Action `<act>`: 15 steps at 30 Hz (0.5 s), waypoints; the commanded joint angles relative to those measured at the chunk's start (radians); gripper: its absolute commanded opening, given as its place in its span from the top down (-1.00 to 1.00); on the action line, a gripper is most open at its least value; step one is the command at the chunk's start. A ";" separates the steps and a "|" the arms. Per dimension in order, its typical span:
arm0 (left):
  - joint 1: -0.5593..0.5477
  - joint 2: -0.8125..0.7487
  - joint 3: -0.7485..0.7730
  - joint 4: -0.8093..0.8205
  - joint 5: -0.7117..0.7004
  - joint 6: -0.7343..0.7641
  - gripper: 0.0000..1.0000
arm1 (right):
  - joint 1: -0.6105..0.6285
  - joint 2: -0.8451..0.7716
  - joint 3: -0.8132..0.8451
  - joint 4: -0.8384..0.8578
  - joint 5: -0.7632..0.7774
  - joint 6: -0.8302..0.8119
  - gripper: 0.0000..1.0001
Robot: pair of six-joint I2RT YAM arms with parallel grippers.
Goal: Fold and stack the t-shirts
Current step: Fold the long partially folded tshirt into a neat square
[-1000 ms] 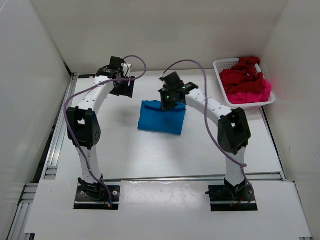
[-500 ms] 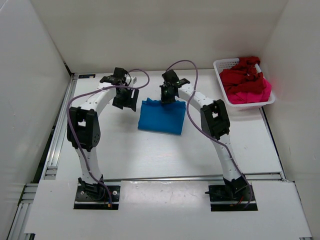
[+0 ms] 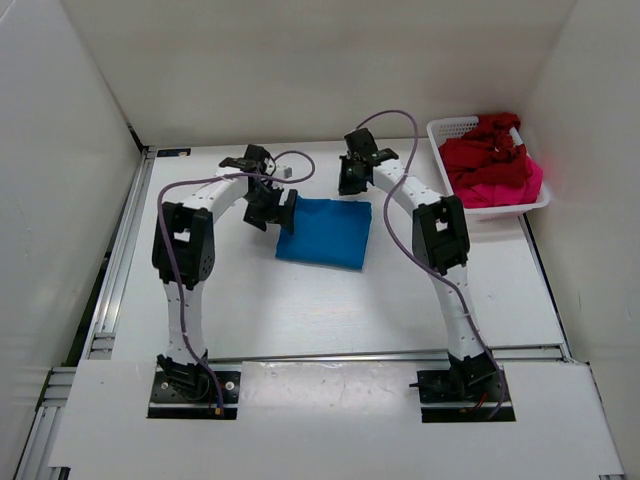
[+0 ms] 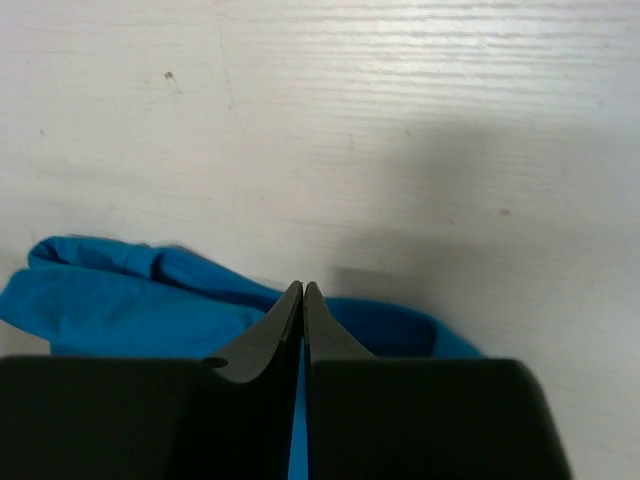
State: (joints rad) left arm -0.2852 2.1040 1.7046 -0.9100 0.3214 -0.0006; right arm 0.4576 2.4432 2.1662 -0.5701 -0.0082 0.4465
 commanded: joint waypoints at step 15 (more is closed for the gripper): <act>-0.008 0.088 0.007 -0.019 0.056 0.001 -0.44 | -0.057 -0.343 -0.497 0.128 -0.161 0.041 0.99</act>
State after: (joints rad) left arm -0.2859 2.1902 1.7210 -0.9207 0.3313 -0.0055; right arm 0.4198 2.0190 1.6863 -0.4644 -0.0898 0.4389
